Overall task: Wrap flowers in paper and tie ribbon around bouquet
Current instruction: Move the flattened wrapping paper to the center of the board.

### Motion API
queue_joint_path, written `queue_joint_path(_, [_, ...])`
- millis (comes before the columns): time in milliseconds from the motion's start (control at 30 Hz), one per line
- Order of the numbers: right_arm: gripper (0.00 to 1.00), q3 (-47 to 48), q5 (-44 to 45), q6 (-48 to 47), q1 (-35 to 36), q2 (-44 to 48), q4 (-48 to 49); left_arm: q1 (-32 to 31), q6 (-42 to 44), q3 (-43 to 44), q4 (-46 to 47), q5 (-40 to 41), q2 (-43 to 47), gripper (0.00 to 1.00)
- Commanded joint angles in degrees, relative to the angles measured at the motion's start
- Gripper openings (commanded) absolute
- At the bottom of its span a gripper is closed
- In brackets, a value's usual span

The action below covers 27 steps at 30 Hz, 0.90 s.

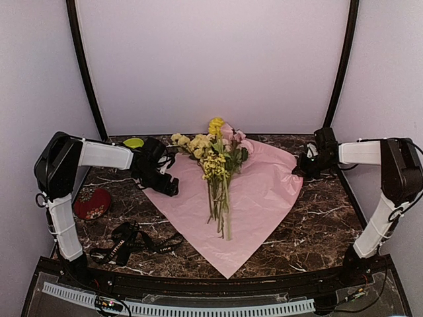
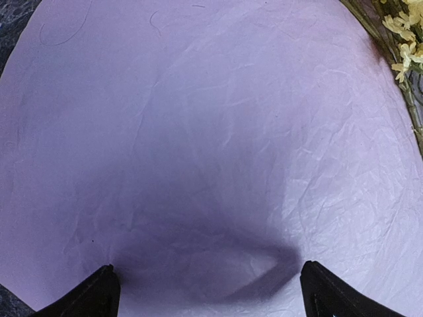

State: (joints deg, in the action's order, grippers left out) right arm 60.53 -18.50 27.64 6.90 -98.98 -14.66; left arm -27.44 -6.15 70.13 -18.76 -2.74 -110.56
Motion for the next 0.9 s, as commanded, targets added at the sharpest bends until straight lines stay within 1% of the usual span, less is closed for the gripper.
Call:
queue_joint_path(0, [0.00, -3.1, 6.9, -2.2, -1.1, 4.9, -2.1, -1.2, -0.4, -1.0, -2.5, -2.7, -1.0, 0.98])
queue_joint_path(100, [0.00, -3.7, 6.6, -2.5, -1.9, 5.8, -2.2, -1.3, 0.2, -1.0, -1.8, -3.9, -0.6, 0.98])
queue_joint_path(200, [0.01, -2.8, 5.4, -3.0, -1.9, 5.6, -3.1, -1.3, 1.1, 0.4, -2.6, -2.4, 0.3, 0.98])
queue_joint_path(267, [0.08, -1.9, 9.2, -3.4, -1.9, 6.2, -5.7, -1.4, 1.5, 1.6, -3.0, -2.0, 1.7, 0.98])
queue_joint_path(333, [0.22, -0.6, 12.8, -4.1, -2.0, 7.1, -8.3, -1.3, 1.3, 1.8, -2.5, -2.2, 3.8, 0.98])
queue_joint_path(400, [0.36, 0.9, 14.3, -4.6, -2.1, 8.2, -9.8, -1.3, 0.6, 1.4, -2.0, -3.2, 6.4, 0.98])
queue_joint_path(500, [0.45, 3.1, 15.9, -4.7, -2.0, 10.6, -10.9, -1.6, -0.1, -0.8, -0.6, -4.4, 11.2, 0.98])
queue_joint_path(567, [0.52, 4.6, 17.6, -5.0, -1.8, 11.6, -12.8, -2.5, 0.9, -2.7, 0.5, -4.1, 16.0, 0.98])
queue_joint_path(667, [0.57, 5.1, 21.0, -6.3, -0.7, 14.4, -15.7, -6.2, 5.0, -6.2, 2.5, -2.9, 23.2, 0.98])
queue_joint_path(800, [0.63, 5.1, 24.3, -7.8, 2.2, 18.3, -19.1, -15.8, 14.3, -13.3, 7.5, -4.9, 32.7, 0.95])
queue_joint_path(867, [0.66, 7.2, 26.0, -8.8, 4.3, 19.4, -21.5, -20.7, 18.4, -17.5, 10.5, -4.8, 36.6, 0.92])
